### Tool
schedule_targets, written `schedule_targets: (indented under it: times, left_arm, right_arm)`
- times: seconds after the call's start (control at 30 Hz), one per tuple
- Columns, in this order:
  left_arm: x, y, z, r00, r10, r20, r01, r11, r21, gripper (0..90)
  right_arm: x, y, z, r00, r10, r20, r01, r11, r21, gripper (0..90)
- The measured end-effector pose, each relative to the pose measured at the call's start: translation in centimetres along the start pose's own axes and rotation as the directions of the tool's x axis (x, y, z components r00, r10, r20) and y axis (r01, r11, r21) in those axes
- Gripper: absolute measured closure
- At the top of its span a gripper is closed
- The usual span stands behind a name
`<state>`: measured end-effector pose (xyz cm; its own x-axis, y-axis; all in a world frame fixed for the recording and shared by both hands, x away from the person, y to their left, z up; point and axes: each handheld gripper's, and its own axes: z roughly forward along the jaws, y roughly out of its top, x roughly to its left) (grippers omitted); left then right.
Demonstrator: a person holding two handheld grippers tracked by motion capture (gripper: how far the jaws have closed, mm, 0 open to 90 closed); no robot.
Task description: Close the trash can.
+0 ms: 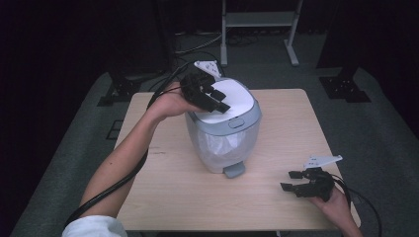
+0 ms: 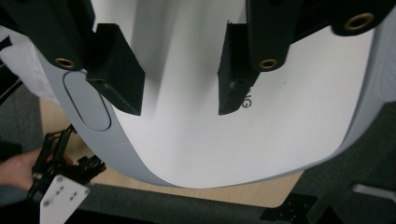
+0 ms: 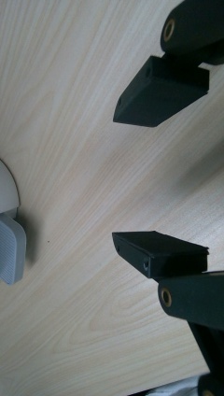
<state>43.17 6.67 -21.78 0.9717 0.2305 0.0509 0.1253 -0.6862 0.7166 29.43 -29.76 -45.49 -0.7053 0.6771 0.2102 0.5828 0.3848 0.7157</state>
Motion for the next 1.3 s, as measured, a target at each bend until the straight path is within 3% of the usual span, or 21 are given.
schedule_targets:
  times: [0.07, 0.17, 0.3, 0.33, 0.43, 0.47, 0.5, 0.6, 0.67, 0.8, 1.3]
  left_arm:
    - [0.2, -0.4, 0.1, 0.9998, -0.012, 0.012, 0.013, 0.9996, -0.027, 48.3]
    - [-0.1, -0.5, 0.1, 0.9999, 0.004, 0.015, -0.003, 0.9993, -0.037, 51.8]
    - [-0.3, -0.4, 0.1, 1.0, 0.008, 0.004, -0.008, 0.9997, -0.024, 56.0]
    - [-0.5, -0.3, 0.2, 0.9996, 0.024, -0.011, -0.024, 0.9996, 0.017, 56.5]
    - [-0.7, -0.4, 0.1, 0.9993, 0.035, -0.017, -0.035, 0.9994, 0.0, 60.6]
    - [-0.7, -0.4, 0.1, 0.9993, 0.035, -0.017, -0.035, 0.9994, 0.0, 59.8]
    - [-0.9, -0.3, 0.1, 0.9972, 0.053, -0.053, -0.053, 0.9986, -0.003, 55.7]
    - [-1.1, -0.2, -0.1, 0.9951, 0.07, -0.071, -0.069, 0.9975, 0.017, 46.0]
    - [-1.1, -0.8, -0.8, 0.9967, 0.034, -0.074, -0.036, 0.9991, -0.022, 42.6]
    - [-1.3, -1.6, -2.6, 0.9946, 0.016, -0.102, -0.021, 0.9987, -0.046, 39.1]
    - [-2.8, -6.4, -7.2, 0.9839, -0.042, -0.173, 0.029, 0.9963, -0.08, 36.0]
  right_arm:
    - [-0.1, 0.0, 0.0, 1.0, 0.006, -0.003, -0.006, 1.0, -0.004, 34.9]
    - [-0.1, -0.1, -0.1, 1.0, 0.009, -0.002, -0.009, 1.0, -0.004, 34.9]
    - [-0.1, -0.1, 0.1, 0.9999, 0.009, -0.005, -0.009, 1.0, 0.003, 34.9]
    - [0.0, -0.1, 0.2, 1.0, 0.006, -0.004, -0.006, 1.0, 0.004, 34.9]
    - [0.1, 0.0, 0.2, 1.0, 0.003, -0.004, -0.003, 1.0, 0.002, 34.8]
    - [0.1, 0.0, 0.2, 1.0, 0.003, -0.004, -0.003, 1.0, 0.002, 34.8]
    - [0.1, 0.0, 0.0, 1.0, 0.003, -0.003, -0.003, 1.0, -0.002, 34.8]
    - [0.0, -0.1, -0.1, 1.0, 0.009, -0.002, -0.009, 1.0, -0.006, 34.8]
    - [0.0, -0.1, -0.2, 0.9999, 0.013, -0.001, -0.013, 1.0, -0.012, 34.8]
    - [0.0, -0.2, -0.4, 0.9998, 0.017, 0.005, -0.017, 1.0, -0.014, 34.7]
    - [0.1, -0.2, -0.5, 0.9996, 0.022, 0.018, -0.021, 0.999, -0.027, 33.5]
